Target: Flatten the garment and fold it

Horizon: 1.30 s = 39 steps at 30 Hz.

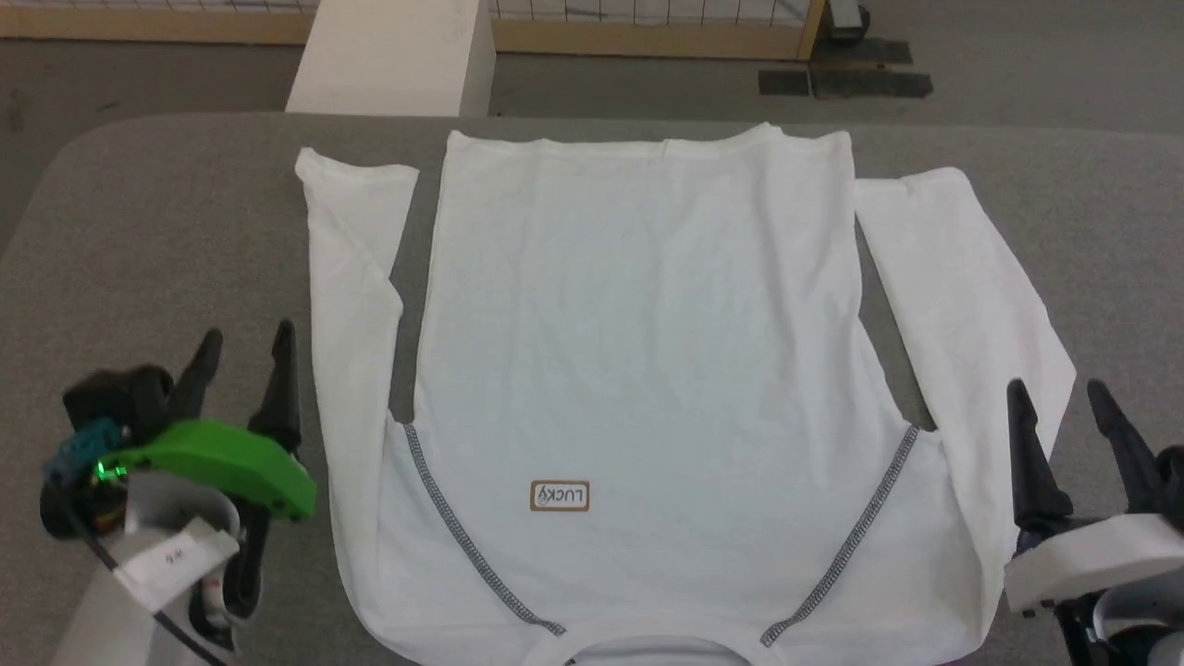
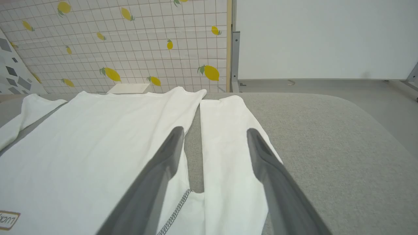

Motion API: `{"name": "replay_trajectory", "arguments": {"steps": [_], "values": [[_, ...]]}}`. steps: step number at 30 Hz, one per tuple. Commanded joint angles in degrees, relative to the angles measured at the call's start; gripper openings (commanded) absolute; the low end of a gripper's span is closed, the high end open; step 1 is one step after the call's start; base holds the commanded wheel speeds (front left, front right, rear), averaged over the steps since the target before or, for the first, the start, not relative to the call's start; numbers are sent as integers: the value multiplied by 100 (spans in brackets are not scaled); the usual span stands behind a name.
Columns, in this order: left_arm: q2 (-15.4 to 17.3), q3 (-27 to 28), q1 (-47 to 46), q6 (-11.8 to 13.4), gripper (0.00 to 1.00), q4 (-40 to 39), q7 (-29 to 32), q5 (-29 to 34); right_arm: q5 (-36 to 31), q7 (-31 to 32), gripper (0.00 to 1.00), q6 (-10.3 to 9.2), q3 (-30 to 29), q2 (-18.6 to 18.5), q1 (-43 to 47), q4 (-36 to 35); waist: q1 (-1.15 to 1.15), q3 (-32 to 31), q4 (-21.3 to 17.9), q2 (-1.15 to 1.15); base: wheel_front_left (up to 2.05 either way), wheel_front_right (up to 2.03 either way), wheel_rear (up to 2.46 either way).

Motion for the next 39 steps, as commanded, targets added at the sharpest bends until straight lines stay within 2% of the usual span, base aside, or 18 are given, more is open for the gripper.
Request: {"name": "replay_trajectory", "arguments": {"steps": [1,7,15,22,32,33,34,35,39], "values": [[161,-10,-441,-108,100,167,28,85,-61,-130,100,-9,67,-37,-217,2,0,512,-101,0,0,0,0],[742,-71,-2139,-423,100,874,749,199,-140,-410,100,-9,325,-120,-904,-21,0,1370,-365,0,0,0,0],[1308,7,-3677,-454,100,1471,1837,168,-172,-836,100,-9,618,-103,-1609,-108,0,2321,-817,0,0,0,0],[1569,104,-4101,-167,100,1846,2765,70,-165,-1032,100,-9,826,-57,-1909,-171,0,2710,-1088,0,0,0,0],[1794,188,-4280,268,100,1773,3477,64,-147,-1074,100,-9,929,-20,-2007,-219,0,2918,-1202,0,0,0,0],[1828,176,-4291,304,97,1754,3510,101,-147,-1074,100,-9,938,-18,-2013,-209,0,2927,-1207,0,0,0,0],[1882,163,-4309,352,53,1726,3504,170,-142,-1070,100,-9,954,-15,-2021,-195,0,2933,-1214,0,0,0,0],[1919,145,-4320,381,0,1704,3487,227,-141,-1065,100,-9,966,-14,-2027,-185,0,2937,-1218,0,0,0,0],[1948,109,-4327,526,0,1669,3290,398,-144,-1061,100,-9,962,-8,-2035,-122,0,2872,-1175,0,0,0,0]]}}
